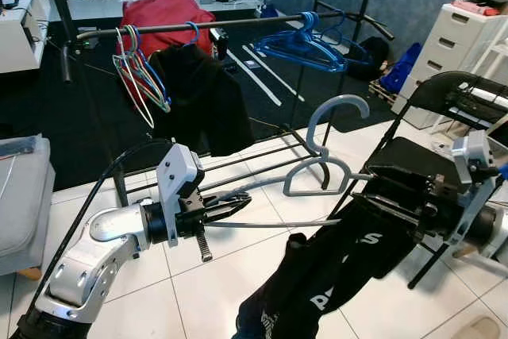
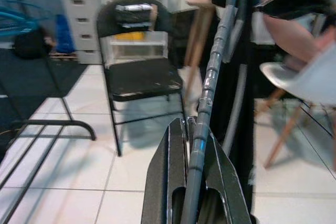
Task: Hang hanger
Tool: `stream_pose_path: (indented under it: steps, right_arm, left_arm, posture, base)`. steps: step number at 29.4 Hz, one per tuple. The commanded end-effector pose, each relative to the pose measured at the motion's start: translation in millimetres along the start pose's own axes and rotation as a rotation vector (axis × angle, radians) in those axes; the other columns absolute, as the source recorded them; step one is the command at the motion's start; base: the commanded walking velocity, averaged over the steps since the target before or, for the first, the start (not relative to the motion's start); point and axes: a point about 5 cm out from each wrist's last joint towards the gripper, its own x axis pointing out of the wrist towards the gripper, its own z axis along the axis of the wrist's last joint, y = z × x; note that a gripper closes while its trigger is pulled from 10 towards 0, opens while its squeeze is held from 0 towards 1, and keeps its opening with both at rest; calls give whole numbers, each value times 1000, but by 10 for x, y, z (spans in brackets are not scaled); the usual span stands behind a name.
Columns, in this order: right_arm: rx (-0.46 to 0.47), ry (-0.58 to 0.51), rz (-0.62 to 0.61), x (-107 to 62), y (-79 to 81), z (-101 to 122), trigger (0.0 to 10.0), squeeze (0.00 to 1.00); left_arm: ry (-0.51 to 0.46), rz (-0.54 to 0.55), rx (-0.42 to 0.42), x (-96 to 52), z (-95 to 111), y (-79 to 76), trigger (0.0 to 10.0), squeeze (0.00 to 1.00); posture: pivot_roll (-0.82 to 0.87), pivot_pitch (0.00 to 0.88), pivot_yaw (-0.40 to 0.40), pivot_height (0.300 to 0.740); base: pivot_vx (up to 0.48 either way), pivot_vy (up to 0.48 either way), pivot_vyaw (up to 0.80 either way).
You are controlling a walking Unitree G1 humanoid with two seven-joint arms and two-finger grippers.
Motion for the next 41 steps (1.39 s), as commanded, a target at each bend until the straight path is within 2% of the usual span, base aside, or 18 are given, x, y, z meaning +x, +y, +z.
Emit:
stream_pose_path:
  steps: [1,6,8,9,12,14,20,23,24,26,28,29,30,31,32,38,40,41]
  right_arm:
    - [24,-58,7,-33,42,99,10000,0]
    - [-14,-75,-18,-69,33,180,10000,0]
    - [-70,-107,-123,-98,-76,280,10000,0]
    - [-70,-107,-123,-98,-76,280,10000,0]
    - [-133,-182,-343,-148,-303,446,10000,0]
    - [-164,-221,-434,-189,-384,519,10000,0]
    - [-174,-237,-476,-213,-402,543,10000,0]
    - [-173,-202,-490,-201,-399,481,10000,0]
    - [-169,-148,-499,-172,-389,356,10000,0]
    - [-169,-148,-499,-172,-389,356,10000,0]
    - [-160,-41,-519,-79,-366,86,10000,0]
    - [-160,-41,-519,-79,-366,86,10000,0]
    - [-159,-6,-508,-13,-340,-14,10000,0]
    - [-160,10,-501,37,-323,-70,10000,0]
    - [-163,28,-471,139,-282,-145,10000,0]
    - [-168,35,-445,234,-255,-197,10000,0]
    - [-175,8,-401,382,-207,-189,10000,0]
    - [-175,8,-401,382,-207,-189,10000,0]
  left_arm:
    - [-45,63,15,18,55,78,0,0]
    - [-59,122,10,25,67,165,0,0]
    - [-70,188,10,30,83,244,0,0]
    - [-70,188,10,30,83,244,0,0]
    - [-98,252,-10,43,105,310,0,0]
    - [-111,292,-19,57,111,346,0,0]
    - [-121,321,-27,68,109,370,0,0]
    - [-141,346,-37,68,124,393,0,0]
    - [-178,354,-55,69,164,401,0,0]
    - [-178,354,-55,69,164,401,0,0]
    - [-281,326,-95,113,314,359,235,0]
    - [-281,326,-95,113,314,359,235,0]
    - [-325,297,-112,153,379,311,4275,0]
    - [-353,281,-125,184,420,278,4275,0]
    - [-402,260,-151,249,492,218,9608,0]
    - [-432,240,-165,310,545,163,10000,0]
    - [-442,218,-172,365,563,108,10000,0]
    - [-442,218,-172,365,563,108,10000,0]
  posture:
    - [-68,65,-53,740]
    - [-69,61,-52,740]
    - [-68,58,-51,740]
    - [-68,58,-51,740]
    - [-71,62,-48,740]
    - [-72,67,-48,740]
    - [-72,67,-48,740]
    - [-76,72,-45,740]
    - [-76,72,-45,740]
    - [-76,72,-45,740]
    - [-73,76,-46,740]
    - [-73,76,-46,740]
    - [-71,75,-46,740]
    - [-71,75,-46,740]
    - [-69,74,-48,740]
    - [-70,74,-49,740]
    - [-66,71,-49,740]
    - [-66,71,-49,740]
  base:
    - [0,0,0]
    - [0,0,0]
    - [0,0,0]
    - [0,0,0]
    - [0,0,0]
    - [0,0,0]
    - [0,0,0]
    - [0,0,0]
    - [0,0,0]
    - [0,0,0]
    - [0,0,0]
    - [0,0,0]
    - [0,0,0]
    - [0,0,0]
    - [0,0,0]
    - [0,0,0]
    - [0,0,0]
    - [0,0,0]
